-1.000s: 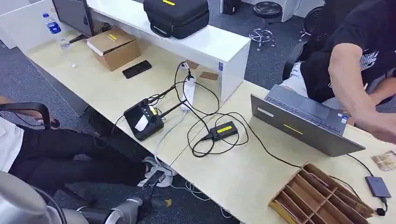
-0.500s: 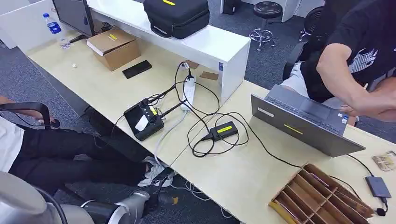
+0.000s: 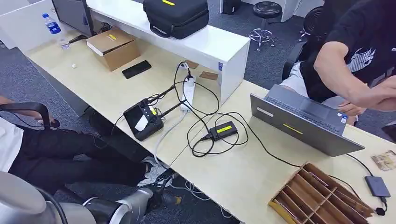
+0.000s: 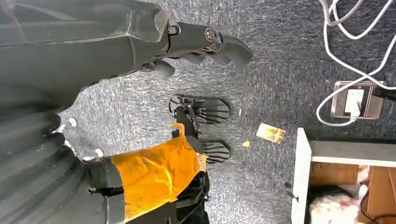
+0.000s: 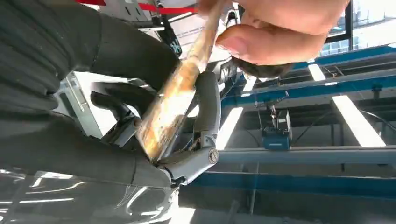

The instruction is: Pass the card to the sensor for recognition and then transmit it.

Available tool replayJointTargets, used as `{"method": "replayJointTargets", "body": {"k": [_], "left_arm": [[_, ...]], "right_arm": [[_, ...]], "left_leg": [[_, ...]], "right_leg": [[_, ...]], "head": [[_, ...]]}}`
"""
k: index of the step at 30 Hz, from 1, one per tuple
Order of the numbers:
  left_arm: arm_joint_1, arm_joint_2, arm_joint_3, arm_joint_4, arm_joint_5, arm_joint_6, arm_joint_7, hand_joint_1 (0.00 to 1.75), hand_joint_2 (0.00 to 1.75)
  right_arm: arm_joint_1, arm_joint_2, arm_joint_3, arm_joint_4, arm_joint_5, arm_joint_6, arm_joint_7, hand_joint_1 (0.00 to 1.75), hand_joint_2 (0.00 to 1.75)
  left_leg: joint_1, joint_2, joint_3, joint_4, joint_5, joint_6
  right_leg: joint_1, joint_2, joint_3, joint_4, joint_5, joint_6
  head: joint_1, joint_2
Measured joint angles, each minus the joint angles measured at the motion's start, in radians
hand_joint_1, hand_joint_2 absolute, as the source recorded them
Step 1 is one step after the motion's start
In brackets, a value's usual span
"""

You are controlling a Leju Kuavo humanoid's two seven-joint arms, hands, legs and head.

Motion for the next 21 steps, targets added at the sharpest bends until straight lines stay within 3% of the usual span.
{"method": "replayJointTargets", "body": {"k": [4, 7, 14, 21], "left_arm": [[0.0, 0.0, 0.0, 0.0, 0.005, 0.0, 0.001, 0.0, 1.75], [0.005, 0.002, 0.0, 0.0, 0.024, 0.0, -0.007, 0.0, 1.75], [0.064, 0.02, 0.014, 0.0, 0.092, -0.003, -0.082, 0.0, 1.75], [0.125, 0.04, 0.055, 0.0, 0.128, -0.007, -0.121, 0.0, 1.75]], "right_arm": [[0.0, -0.005, 0.01, -0.003, -0.044, 0.002, -0.033, 1.75, 1.75], [0.05, -0.026, 0.013, -0.08, -0.183, 0.028, -0.093, 1.75, 1.75], [0.371, -0.102, -0.03, -0.422, -0.53, 0.108, -0.18, 1.75, 1.75], [0.631, -0.205, -0.122, -0.55, -0.514, 0.136, -0.155, 1.75, 1.75]], "left_leg": [[0.0, 0.0, 0.0, 0.0, 0.0, 0.0], [0.0, 0.0, 0.0, 0.0, 0.0, 0.0], [0.0, -0.001, 0.0, 0.0, -0.003, 0.0], [0.0, 0.0, -0.001, 0.0, -0.003, 0.001]], "right_leg": [[0.0, 0.0, 0.0, 0.0, 0.0, 0.0], [0.0, 0.0, 0.0, 0.0, 0.0, 0.0], [0.0, -0.001, 0.0, -0.001, -0.002, 0.0], [0.0, -0.001, 0.0, -0.002, -0.003, 0.0]], "head": [[0.0, 0.0], [0.0, 0.0], [0.0, 0.0], [0.0, 0.0]]}}
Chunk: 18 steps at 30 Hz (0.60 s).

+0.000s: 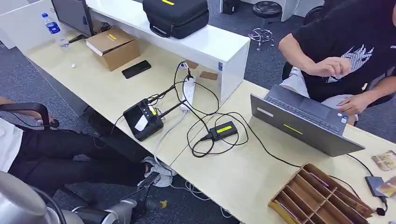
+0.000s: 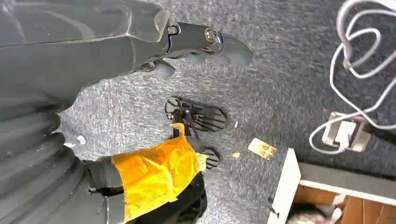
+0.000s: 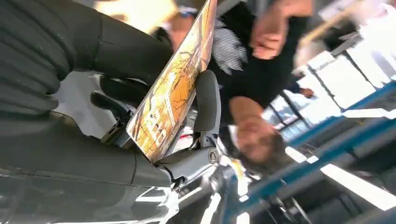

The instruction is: Pass the card to the sensor for recognition and then transmit it.

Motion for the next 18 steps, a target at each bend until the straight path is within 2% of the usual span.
{"method": "replayJointTargets", "body": {"k": [5, 7, 10, 14, 16, 18], "left_arm": [[0.025, 0.006, 0.02, 0.0, 0.009, -0.005, -0.011, 0.0, 1.75], [0.031, 0.008, 0.03, 0.0, 0.01, -0.006, -0.016, 0.0, 1.75], [0.036, 0.009, 0.033, 0.0, 0.012, -0.008, -0.016, 0.0, 1.75], [0.043, 0.009, 0.053, 0.002, 0.008, -0.008, -0.006, 0.0, 1.75], [0.042, 0.009, 0.057, 0.002, 0.002, -0.008, 0.002, 0.0, 1.75], [0.042, 0.009, 0.057, 0.002, 0.002, -0.008, 0.002, 0.0, 1.75]], "right_arm": [[0.098, -0.062, -0.072, -0.031, -0.001, 0.032, 0.019, 1.75, 1.75], [0.12, -0.089, -0.097, -0.04, 0.025, 0.07, 0.045, 1.75, 1.75], [0.126, -0.127, -0.121, -0.037, 0.128, 0.112, 0.128, 1.75, 1.75], [0.124, -0.175, -0.146, 0.004, 0.322, 0.151, 0.274, 1.75, 1.75], [0.124, -0.183, -0.146, 0.022, 0.366, 0.171, 0.303, 1.75, 1.75], [0.124, -0.183, -0.146, 0.022, 0.366, 0.171, 0.303, 1.75, 1.75]], "left_leg": [[0.0, 0.0, 0.0, 0.0, 0.0, 0.0], [0.0, 0.0, 0.0, 0.0, 0.0, 0.0], [0.0, 0.0, 0.0, 0.0, 0.0, 0.0], [0.0, 0.0, 0.0, 0.0, 0.0, 0.0], [0.0, 0.0, 0.0, 0.0, 0.0, 0.0], [0.0, 0.0, 0.0, 0.0, 0.0, 0.0]], "right_leg": [[0.0, 0.0, 0.0, 0.0, 0.001, 0.0], [0.0, 0.0, 0.0, 0.0, 0.001, 0.0], [0.0, 0.0, 0.0, 0.0, 0.001, 0.0], [0.0, 0.0, 0.0, 0.0, 0.001, 0.0], [0.0, 0.0, 0.0, 0.0, 0.001, 0.0], [0.0, 0.0, 0.0, 0.0, 0.001, 0.0]], "head": [[0.0, 0.0], [0.0, 0.0], [0.0, 0.0], [0.0, 0.0], [0.0, 0.0], [0.0, 0.0]]}}
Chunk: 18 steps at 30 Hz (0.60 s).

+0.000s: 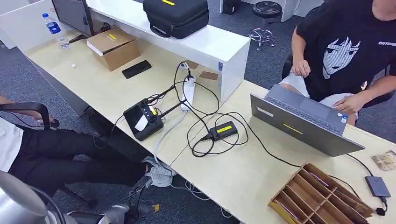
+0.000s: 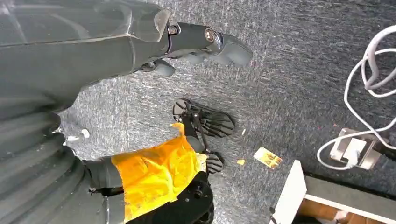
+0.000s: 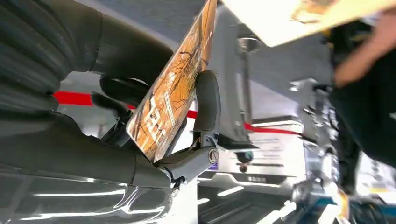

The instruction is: Pass the card to the sensor for recognition and then transmit it.

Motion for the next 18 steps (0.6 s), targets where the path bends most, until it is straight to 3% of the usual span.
{"method": "replayJointTargets", "body": {"k": [4, 6, 8, 18], "left_arm": [[0.0, 0.0, 0.0, 0.0, 0.0, 0.0, 0.0, 0.0, 1.75], [-0.001, 0.0, 0.003, 0.0, -0.007, 0.0, 0.003, 0.0, 1.75], [0.0, 0.0, 0.021, 0.0, -0.011, -0.003, 0.009, 0.0, 1.75], [0.0, 0.0, 0.024, 0.0, -0.011, -0.003, 0.009, 0.0, 1.75]], "right_arm": [[0.0, 0.0, 0.0, 0.002, 0.003, 0.003, 0.002, 1.75, 1.75], [-0.003, -0.005, 0.002, 0.017, 0.018, 0.032, 0.02, 1.75, 1.75], [-0.019, -0.022, 0.02, 0.052, 0.022, 0.105, 0.04, 1.75, 1.75], [-0.029, -0.025, 0.024, 0.081, 0.022, 0.109, 0.042, 1.75, 1.75]], "left_leg": [[0.0, 0.0, 0.0, 0.0, 0.0, 0.0], [0.0, 0.0, 0.0, 0.0, 0.0, 0.0], [0.0, 0.0, 0.0, 0.0, 0.0, 0.0], [0.0, 0.0, 0.0, 0.0, 0.0, 0.0]], "right_leg": [[0.0, 0.0, 0.0, 0.0, 0.0, 0.0], [0.0, 0.0, 0.0, 0.0, 0.0, 0.0], [0.0, 0.0, 0.0, 0.0, 0.0, 0.0], [0.0, 0.0, 0.0, 0.0, 0.0, 0.0]], "head": [[0.0, 0.0], [0.0, 0.0], [0.0, 0.0], [0.0, 0.0]]}}
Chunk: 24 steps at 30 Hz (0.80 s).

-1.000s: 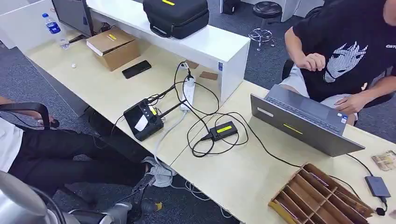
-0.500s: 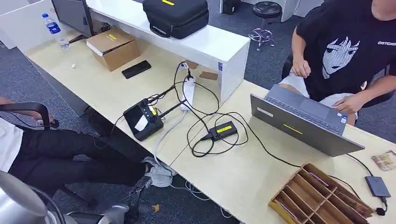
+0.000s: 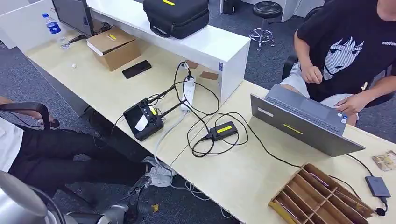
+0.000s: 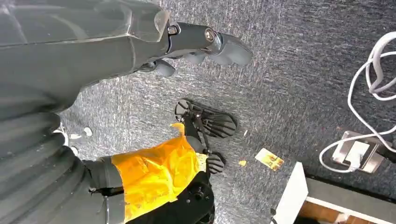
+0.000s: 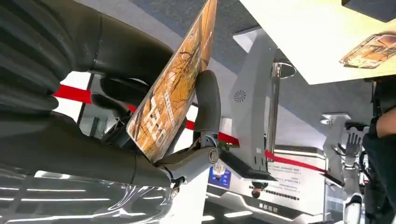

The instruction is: Pass the card to the sensor for recognition and then transmit it.

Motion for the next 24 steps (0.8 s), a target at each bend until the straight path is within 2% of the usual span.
{"method": "replayJointTargets", "body": {"k": [4, 8, 10, 12, 16, 20, 24], "left_arm": [[0.0, 0.0, 0.0, 0.0, 0.0, 0.0, 0.0, 0.0, 1.75], [0.0, 0.0, 0.003, 0.0, -0.006, -0.003, 0.002, 0.0, 1.75], [0.0, 0.0, 0.01, 0.0, -0.009, -0.008, 0.002, 0.0, 1.75], [0.001, 0.0, 0.019, 0.0, -0.011, -0.012, 0.002, 0.0, 1.75], [0.006, 0.0, 0.033, 0.0, -0.018, -0.018, 0.002, 0.0, 1.75], [0.008, 0.001, 0.051, 0.0, -0.036, -0.02, 0.001, 0.0, 1.75], [0.009, 0.002, 0.058, 0.0, -0.055, -0.029, -0.001, 0.0, 1.75]], "right_arm": [[-0.001, 0.0, 0.0, 0.004, 0.0, 0.006, 0.001, 1.75, 1.75], [-0.017, -0.002, 0.014, 0.016, -0.033, 0.09, 0.009, 1.75, 1.75], [-0.03, -0.01, 0.023, 0.026, -0.099, 0.155, -0.027, 1.75, 1.75], [-0.041, -0.033, 0.034, 0.027, -0.19, 0.205, -0.076, 1.75, 1.75], [-0.07, -0.089, 0.059, 0.022, -0.259, 0.29, -0.077, 1.75, 1.75], [-0.095, -0.132, 0.103, 0.021, -0.31, 0.323, -0.081, 1.75, 1.75], [-0.122, -0.168, 0.15, 0.022, -0.382, 0.353, -0.121, 1.75, 1.75]], "left_leg": [[0.0, 0.0, 0.0, 0.0, 0.0, 0.0], [0.0, 0.0, 0.0, 0.0, 0.0, 0.0], [0.0, 0.0, 0.0, 0.0, 0.0, 0.0], [0.0, -0.001, 0.0, 0.0, 0.0, 0.0], [0.0, -0.001, 0.0, 0.0, 0.0, 0.0], [0.0, 0.0, 0.0, 0.0, 0.0, 0.0], [0.0, 0.0, 0.0, 0.0, 0.0, 0.0]], "right_leg": [[0.0, 0.0, 0.0, 0.0, 0.0, 0.0], [0.0, 0.0, 0.0, 0.0, 0.0, 0.0], [0.0, 0.0, 0.0, 0.0, 0.0, 0.0], [0.0, 0.0, 0.0, 0.0, 0.0, 0.0], [0.0, 0.0, 0.0, 0.0, 0.0, 0.0], [0.0, 0.0, 0.0, 0.0, 0.0, 0.0], [0.0, 0.0, 0.0, 0.0, 0.0, 0.0]], "head": [[0.0, 0.0], [0.0, 0.0], [0.0, 0.0], [0.0, 0.0], [0.0, 0.0], [0.0, 0.0], [0.0, 0.0]]}}
